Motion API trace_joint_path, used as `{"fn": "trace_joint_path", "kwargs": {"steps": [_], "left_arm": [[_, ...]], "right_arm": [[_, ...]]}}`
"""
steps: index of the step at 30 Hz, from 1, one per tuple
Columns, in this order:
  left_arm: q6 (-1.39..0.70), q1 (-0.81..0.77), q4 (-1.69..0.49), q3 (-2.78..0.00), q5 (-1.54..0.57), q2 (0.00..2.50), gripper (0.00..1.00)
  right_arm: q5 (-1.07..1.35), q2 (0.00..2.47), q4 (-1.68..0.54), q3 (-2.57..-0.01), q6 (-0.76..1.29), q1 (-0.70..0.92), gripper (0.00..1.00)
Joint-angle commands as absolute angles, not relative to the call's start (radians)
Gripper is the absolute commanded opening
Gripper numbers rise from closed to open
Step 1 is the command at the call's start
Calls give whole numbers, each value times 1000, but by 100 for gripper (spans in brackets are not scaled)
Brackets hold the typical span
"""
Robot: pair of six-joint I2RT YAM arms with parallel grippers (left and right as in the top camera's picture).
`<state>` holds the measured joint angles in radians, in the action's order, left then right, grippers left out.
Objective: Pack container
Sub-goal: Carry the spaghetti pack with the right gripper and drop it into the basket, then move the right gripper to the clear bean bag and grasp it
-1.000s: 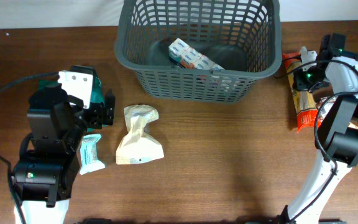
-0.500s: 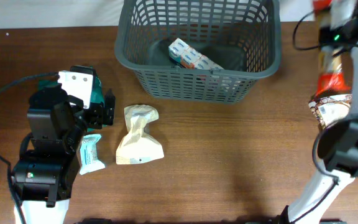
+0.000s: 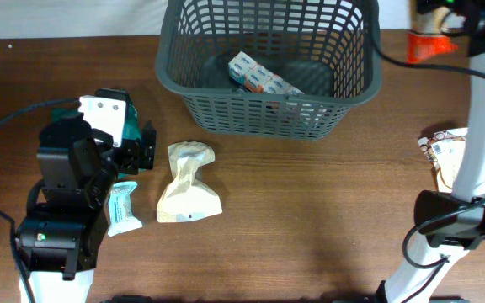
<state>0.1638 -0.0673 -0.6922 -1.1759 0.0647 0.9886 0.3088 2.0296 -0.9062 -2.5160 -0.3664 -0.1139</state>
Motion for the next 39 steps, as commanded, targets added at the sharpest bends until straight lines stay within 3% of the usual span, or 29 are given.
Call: {"fn": "trace_joint_path", "kwargs": {"steps": [1,12,22,27,29,31,34,35,39], "left_arm": [[173,-69,-694,-1187,68,989,99],[173,-69,-743,-1187,68,989,99],[173,-69,-741,-1187,38,969,99],[173,-69,-741,-1187,38,959,99],[173,-69,-741,-1187,38,959,99],[173,-69,-741,-1187,38,958,99],[173,-69,-741,-1187,38,959,99],[173,-69,-741,-1187,38,959,99],[173,-69,-741,-1187,38,959,99]], "right_arm": [[575,1992,-832,-2567,-358,-20,4],[636,1996,-879,-2560,-454,165,3],[775,2004,-1133,-2559,-789,168,3],[775,2004,-1191,-2557,-827,168,4],[775,2004,-1195,-2557,-827,168,17],[775,2004,-1195,-2557,-827,168,40],[775,2004,-1199,-2557,-827,168,65],[775,2004,-1201,-2557,-827,168,81],[775,2004,-1202,-2557,-827,168,90]]}}
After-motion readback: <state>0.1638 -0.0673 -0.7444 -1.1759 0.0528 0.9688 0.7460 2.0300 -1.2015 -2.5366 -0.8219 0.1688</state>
